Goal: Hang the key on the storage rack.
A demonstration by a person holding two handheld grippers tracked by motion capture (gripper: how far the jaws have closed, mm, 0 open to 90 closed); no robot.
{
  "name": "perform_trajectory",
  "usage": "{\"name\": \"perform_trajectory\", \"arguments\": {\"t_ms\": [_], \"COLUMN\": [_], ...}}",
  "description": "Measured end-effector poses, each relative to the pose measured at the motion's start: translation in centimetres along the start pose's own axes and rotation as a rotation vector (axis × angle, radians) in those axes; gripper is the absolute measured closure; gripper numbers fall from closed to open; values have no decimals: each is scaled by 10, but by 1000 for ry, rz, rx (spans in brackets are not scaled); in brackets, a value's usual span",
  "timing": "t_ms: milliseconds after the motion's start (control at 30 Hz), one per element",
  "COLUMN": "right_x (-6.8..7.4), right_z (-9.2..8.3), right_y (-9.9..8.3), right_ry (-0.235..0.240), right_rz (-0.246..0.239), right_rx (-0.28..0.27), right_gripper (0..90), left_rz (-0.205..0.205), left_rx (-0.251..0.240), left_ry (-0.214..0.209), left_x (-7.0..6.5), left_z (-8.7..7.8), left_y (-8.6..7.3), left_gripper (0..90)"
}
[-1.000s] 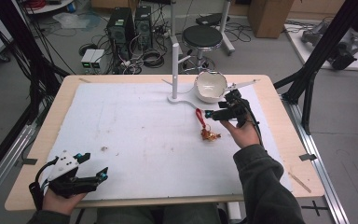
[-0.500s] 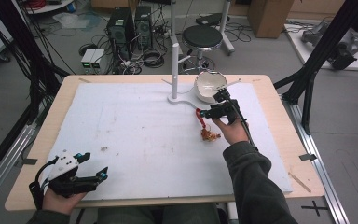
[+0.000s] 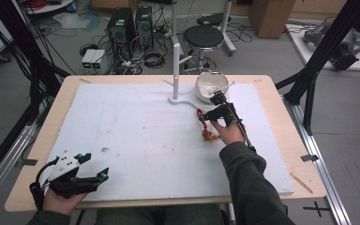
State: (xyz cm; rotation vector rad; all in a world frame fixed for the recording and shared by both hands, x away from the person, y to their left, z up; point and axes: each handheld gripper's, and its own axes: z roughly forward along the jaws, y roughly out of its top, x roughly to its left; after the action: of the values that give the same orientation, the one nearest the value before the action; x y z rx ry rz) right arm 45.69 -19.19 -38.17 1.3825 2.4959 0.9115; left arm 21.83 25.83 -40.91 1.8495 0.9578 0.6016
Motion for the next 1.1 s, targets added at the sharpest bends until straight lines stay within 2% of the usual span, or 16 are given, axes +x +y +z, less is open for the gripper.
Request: {"name": "perform_trajectory", "arguments": {"t_ms": [233, 567, 600, 667, 800, 900, 933, 1100], "right_x": [1, 1, -1, 0, -1, -1, -1, -1], "right_z": [7, 17, 18, 20, 23, 23, 24, 24], "right_y": [-2, -2, -3, -3, -5, -5, -5, -5], "right_ry": [4, -18, -21, -18, -11, -5, -5, -2], "right_rz": [9, 20, 8, 29, 25, 32, 49, 55], "right_rx": [5, 49, 47, 69, 81, 75, 76, 77], "right_gripper": [549, 610, 617, 629, 683, 726, 737, 793], "left_rz": [-4, -1, -3, -2, -1, 2, 2, 1], "left_rx": [-1, 1, 1, 5, 5, 7, 9, 4], "left_ry": [1, -1, 3, 2, 2, -2, -2, 0], "left_x": [0, 0, 0, 1, 1, 0, 0, 0], "left_z": [1, 1, 1, 1, 1, 2, 2, 1], "left_y": [0, 0, 0, 0, 0, 0, 0, 0], "left_gripper": [185, 186, 186, 186, 186, 186, 186, 186]}}
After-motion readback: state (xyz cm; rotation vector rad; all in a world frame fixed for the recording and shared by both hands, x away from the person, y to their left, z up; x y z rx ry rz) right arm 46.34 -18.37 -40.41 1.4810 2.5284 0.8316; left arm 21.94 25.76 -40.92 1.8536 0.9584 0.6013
